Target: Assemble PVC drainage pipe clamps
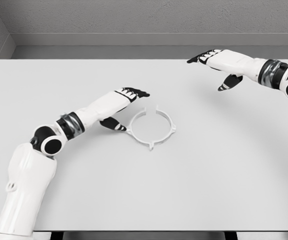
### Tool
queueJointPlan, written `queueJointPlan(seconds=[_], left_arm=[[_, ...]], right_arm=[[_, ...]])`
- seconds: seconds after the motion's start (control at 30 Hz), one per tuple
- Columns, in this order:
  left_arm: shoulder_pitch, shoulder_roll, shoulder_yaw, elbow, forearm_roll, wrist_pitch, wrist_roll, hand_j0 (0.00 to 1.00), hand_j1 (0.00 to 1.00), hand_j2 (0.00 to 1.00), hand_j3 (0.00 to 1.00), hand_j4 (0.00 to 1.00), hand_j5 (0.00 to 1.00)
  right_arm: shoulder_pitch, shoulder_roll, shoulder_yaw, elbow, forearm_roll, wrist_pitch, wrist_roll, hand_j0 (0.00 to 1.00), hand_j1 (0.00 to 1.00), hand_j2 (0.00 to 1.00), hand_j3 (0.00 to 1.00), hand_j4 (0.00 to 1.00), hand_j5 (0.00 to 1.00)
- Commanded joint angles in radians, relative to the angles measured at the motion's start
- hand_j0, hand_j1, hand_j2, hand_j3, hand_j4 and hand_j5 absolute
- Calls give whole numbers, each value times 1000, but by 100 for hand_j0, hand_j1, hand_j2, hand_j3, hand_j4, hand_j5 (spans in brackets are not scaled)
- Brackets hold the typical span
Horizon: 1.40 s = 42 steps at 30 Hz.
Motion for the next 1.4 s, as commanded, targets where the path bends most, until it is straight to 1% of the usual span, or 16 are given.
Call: queueJointPlan(seconds=[0.0,0.17,0.27,0.4,0.5,0.53,0.6,0.73,0.8,0.83,1.07,1.3,1.37], left_arm=[[0,-7,1,1,3,2,0,100,100,100,100,100,100],[-2,2,17,6,5,2,2,100,100,100,100,100,100],[3,4,33,4,9,2,2,100,100,100,100,100,100],[14,8,33,-9,17,2,2,100,100,100,100,100,100],[54,10,36,-77,20,2,2,100,100,100,100,100,100],[64,18,48,-89,22,2,3,100,100,100,100,100,100],[77,19,51,-107,46,2,3,100,100,100,100,100,100],[100,25,51,-137,54,2,3,100,100,100,100,100,100],[101,25,50,-138,54,2,3,100,100,100,100,100,100],[103,25,45,-138,59,2,3,100,100,100,100,100,100],[114,16,36,-135,55,2,3,100,100,100,100,100,100],[106,7,24,-121,51,2,3,100,100,100,100,100,100],[98,7,16,-101,51,2,2,100,100,100,100,100,100]], right_arm=[[0,-11,-7,0,-5,2,-1,100,100,100,100,100,100],[11,-37,-12,0,-4,1,3,100,100,100,100,100,100],[11,-37,-12,-6,-4,2,3,100,100,100,100,100,100],[11,-37,-10,-11,-5,1,3,100,100,100,100,100,100],[20,-37,-6,-13,-5,-1,3,100,100,100,100,100,100],[21,-41,-9,-14,-7,-1,3,100,100,100,100,100,100],[43,-69,-9,-71,-7,-1,1,100,100,100,100,100,100],[43,-74,-9,-77,-8,-1,1,100,100,100,100,100,100],[44,-68,-4,-82,-10,-1,1,100,100,100,100,100,100],[44,-71,-1,-97,-10,-1,-1,100,100,100,100,100,100],[60,-63,5,-98,-10,2,1,100,100,100,100,100,100],[60,-63,0,-98,-10,4,-1,100,100,100,100,100,100],[61,-63,-1,-98,-11,4,-1,100,100,100,100,100,100]])
